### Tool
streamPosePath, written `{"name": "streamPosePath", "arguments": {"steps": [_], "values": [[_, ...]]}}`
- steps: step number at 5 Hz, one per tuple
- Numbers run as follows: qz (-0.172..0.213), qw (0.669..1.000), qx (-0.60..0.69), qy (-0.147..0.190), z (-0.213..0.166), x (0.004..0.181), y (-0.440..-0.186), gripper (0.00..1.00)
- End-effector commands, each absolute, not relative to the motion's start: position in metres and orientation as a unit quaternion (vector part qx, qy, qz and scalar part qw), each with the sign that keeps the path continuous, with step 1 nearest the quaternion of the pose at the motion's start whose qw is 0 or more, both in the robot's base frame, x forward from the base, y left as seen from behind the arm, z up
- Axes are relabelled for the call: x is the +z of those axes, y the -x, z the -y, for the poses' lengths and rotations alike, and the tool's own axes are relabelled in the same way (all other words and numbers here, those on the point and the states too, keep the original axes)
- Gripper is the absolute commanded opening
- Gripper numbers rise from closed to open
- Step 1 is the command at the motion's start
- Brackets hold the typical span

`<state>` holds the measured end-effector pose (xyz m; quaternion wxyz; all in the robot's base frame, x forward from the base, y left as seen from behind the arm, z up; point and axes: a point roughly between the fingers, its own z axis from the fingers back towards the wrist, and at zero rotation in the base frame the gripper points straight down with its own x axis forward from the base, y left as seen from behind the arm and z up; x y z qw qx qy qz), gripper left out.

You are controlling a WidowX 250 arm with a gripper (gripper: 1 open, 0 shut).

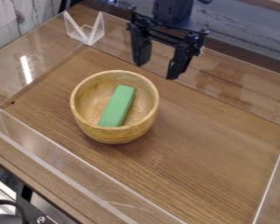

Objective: Remove the green block from the brown bowl and put it on the table

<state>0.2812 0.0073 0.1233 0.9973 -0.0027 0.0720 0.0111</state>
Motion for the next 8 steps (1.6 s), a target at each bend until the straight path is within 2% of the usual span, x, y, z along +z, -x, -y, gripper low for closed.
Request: {"name": "streamPosePath", "arguments": {"steps": [1,2,4,6,8], "values": [[-0.054,0.998,0.025,0.0,-0.024,0.118,-0.276,1.0],[-0.045,0.998,0.04,-0.005,-0.044,0.101,-0.268,1.0],[-0.027,0.995,0.091,-0.006,-0.06,0.092,-0.257,1.0],[-0.005,0.997,0.072,0.002,-0.041,0.089,-0.25,1.0],[0.016,0.999,0.042,0.004,-0.058,0.061,-0.253,1.0]]}}
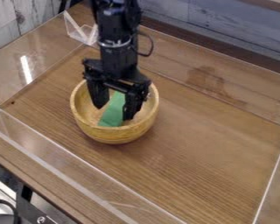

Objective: Remove the green block from the brown bowl and put it on the table

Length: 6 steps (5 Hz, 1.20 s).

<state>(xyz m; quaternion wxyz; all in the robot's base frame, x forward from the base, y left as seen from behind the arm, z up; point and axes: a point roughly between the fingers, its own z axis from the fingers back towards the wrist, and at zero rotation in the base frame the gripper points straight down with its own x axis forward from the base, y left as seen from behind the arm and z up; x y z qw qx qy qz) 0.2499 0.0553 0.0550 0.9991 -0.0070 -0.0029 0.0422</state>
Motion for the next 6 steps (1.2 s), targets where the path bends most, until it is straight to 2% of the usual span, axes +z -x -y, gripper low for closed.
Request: {"name": "streamPosePath", "arguments": {"steps": [1,2,3,4,5,6], "values": [[0.023,0.999,0.033,0.003,-0.067,0.049,-0.256,1.0],[0.03,0.998,0.048,0.004,-0.076,0.046,-0.255,0.0],[0.034,0.997,0.063,0.005,-0.081,0.047,-0.252,0.0],[0.034,0.998,0.051,0.009,-0.071,0.048,-0.254,1.0],[0.032,0.999,0.037,0.013,-0.061,0.047,-0.257,1.0],[0.036,0.999,-0.003,0.017,-0.06,0.054,-0.268,1.0]]}}
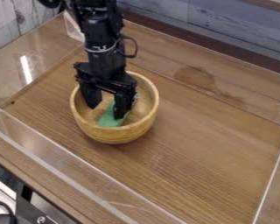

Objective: Remove the green block from the brown bowl and put it on the table

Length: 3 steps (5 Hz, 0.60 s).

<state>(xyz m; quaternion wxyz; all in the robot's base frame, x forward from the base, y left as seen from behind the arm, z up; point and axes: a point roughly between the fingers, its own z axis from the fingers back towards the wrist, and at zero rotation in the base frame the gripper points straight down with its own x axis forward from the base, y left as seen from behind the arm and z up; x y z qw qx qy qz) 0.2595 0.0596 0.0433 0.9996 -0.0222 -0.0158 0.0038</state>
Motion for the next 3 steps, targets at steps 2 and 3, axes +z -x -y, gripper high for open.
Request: {"name": "streamPosePath", "arguments": {"steps": [2,3], "values": [[0.044,0.998,-0.044,0.019,-0.054,0.057,-0.291,1.0],[0.044,0.998,-0.045,0.017,-0.048,0.056,-0.3,1.0]]}}
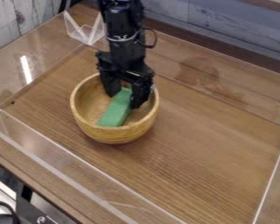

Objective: Remove the green block from the brown bowl and put it on the table

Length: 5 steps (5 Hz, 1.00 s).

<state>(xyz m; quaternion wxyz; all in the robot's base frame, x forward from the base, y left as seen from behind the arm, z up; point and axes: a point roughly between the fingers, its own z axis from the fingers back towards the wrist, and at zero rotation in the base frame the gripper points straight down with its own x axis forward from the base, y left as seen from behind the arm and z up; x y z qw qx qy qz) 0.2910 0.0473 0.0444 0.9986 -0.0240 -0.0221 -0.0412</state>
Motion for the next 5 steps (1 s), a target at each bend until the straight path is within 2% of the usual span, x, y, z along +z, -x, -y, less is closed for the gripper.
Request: {"name": "streamPosePath", "arguments": {"steps": [1,2,3,4,5], "values": [[0.043,0.998,-0.041,0.014,-0.048,0.057,-0.296,1.0],[0.045,0.999,-0.017,0.012,-0.051,0.053,-0.293,0.0],[0.057,0.998,0.008,0.009,-0.052,0.062,-0.292,0.0],[0.079,0.997,-0.004,0.008,-0.052,0.083,-0.301,0.0],[0.112,0.993,-0.025,0.006,-0.043,0.111,-0.313,0.0]]}}
